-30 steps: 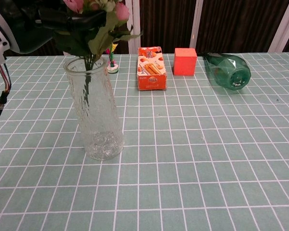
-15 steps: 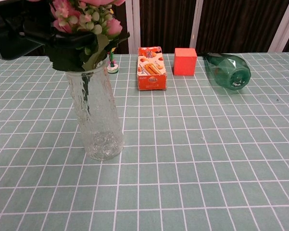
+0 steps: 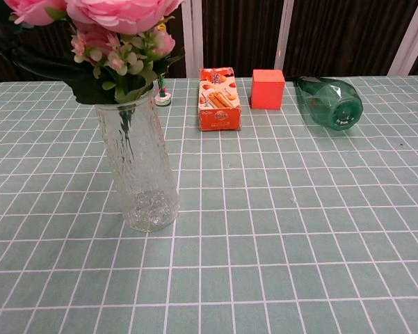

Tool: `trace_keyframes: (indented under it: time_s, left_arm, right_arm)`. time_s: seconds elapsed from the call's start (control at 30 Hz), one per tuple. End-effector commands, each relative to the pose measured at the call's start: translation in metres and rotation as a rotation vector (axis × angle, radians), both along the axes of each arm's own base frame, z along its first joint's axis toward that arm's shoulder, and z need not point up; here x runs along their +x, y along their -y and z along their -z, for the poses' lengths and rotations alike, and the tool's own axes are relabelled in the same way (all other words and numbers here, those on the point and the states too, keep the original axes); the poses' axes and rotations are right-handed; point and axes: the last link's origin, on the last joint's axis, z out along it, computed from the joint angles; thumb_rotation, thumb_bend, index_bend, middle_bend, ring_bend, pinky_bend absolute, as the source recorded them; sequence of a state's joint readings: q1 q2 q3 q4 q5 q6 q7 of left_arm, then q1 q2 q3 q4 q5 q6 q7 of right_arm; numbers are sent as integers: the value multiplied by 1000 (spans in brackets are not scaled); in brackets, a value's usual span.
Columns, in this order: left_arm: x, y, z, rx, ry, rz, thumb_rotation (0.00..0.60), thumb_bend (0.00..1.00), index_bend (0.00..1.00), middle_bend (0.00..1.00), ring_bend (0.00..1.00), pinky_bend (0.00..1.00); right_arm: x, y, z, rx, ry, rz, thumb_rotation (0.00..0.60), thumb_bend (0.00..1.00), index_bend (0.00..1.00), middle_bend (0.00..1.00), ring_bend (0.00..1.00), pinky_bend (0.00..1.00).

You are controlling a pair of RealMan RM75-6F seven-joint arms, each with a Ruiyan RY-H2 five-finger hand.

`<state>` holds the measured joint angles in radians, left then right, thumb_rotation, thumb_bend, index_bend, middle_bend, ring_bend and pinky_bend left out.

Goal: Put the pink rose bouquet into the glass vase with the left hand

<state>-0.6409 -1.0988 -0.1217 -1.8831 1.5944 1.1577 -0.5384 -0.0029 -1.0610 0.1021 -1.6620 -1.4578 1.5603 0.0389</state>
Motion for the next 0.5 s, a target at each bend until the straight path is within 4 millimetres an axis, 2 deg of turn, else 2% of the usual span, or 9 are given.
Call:
trace_keyframes:
  time_s: [0.03,0.17,0.23,0.27,0.4,0.5]
  left_arm:
    - [0,7,-24,94,-75,5,600,147,62,25,0,0]
    - [-9,18,-46,208,-255,0,600,147,57,27,0,0]
    - [-22,29,-63,327,-442,-3,600,146,62,31,0,0]
    - [-27,35,-74,440,-542,3,600,147,68,32,0,0]
    - [-56,79,-88,783,-827,-74,600,147,91,34,0,0]
    - [-86,110,-83,846,-884,-187,600,147,86,34,0,0]
  right_arm:
    - [0,0,1,0,-3,1,600,231,87,46,16,0]
    - [1,0,2,0,-4,1,600,232,87,46,17,0]
    - [1,0,2,-1,-4,1,600,232,87,46,16,0]
    - [1,0,2,0,-6,2,600,231,87,46,16,0]
    - [0,1,3,3,-6,8,600,232,87,46,16,0]
    - [2,-1,2,3,-7,0,600,232,91,46,16,0]
